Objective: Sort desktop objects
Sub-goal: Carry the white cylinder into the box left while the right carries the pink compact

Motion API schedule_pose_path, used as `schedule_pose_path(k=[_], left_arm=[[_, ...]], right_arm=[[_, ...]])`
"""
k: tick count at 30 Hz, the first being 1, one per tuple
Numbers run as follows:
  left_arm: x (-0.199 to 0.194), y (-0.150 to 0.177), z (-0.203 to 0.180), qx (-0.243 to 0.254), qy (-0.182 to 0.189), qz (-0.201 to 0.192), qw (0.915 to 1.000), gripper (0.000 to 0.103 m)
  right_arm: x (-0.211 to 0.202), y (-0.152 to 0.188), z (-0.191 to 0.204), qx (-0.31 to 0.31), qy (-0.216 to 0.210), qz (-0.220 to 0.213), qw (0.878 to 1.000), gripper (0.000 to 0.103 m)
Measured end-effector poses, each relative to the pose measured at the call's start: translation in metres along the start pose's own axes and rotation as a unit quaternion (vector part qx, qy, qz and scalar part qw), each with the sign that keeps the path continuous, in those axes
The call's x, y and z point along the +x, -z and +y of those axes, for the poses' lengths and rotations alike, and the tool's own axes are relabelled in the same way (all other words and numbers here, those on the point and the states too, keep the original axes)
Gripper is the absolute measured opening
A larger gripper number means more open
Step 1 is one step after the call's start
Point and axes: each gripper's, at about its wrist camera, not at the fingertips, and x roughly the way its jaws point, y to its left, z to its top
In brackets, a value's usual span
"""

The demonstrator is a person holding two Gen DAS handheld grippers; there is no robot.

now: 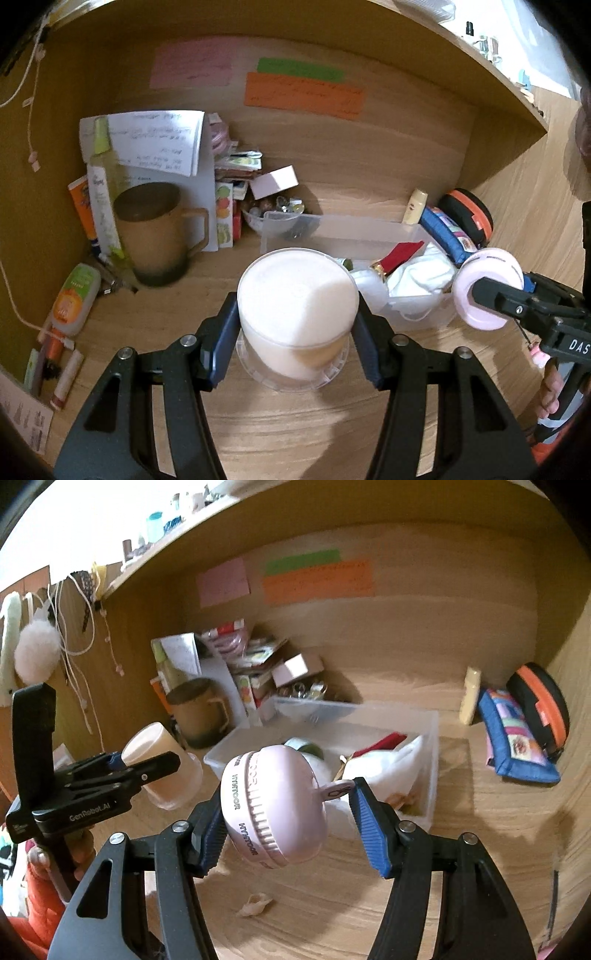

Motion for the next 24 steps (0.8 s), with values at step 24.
schedule_pose_path(k=[24], left_arm=[[0.05,-0.054,-0.011,0.032,-0.001,0.002,0.9995,0.057]], right_arm=[[0.055,-0.041,-0.026,0.008,-0.004,0.007,1.0,0.059]])
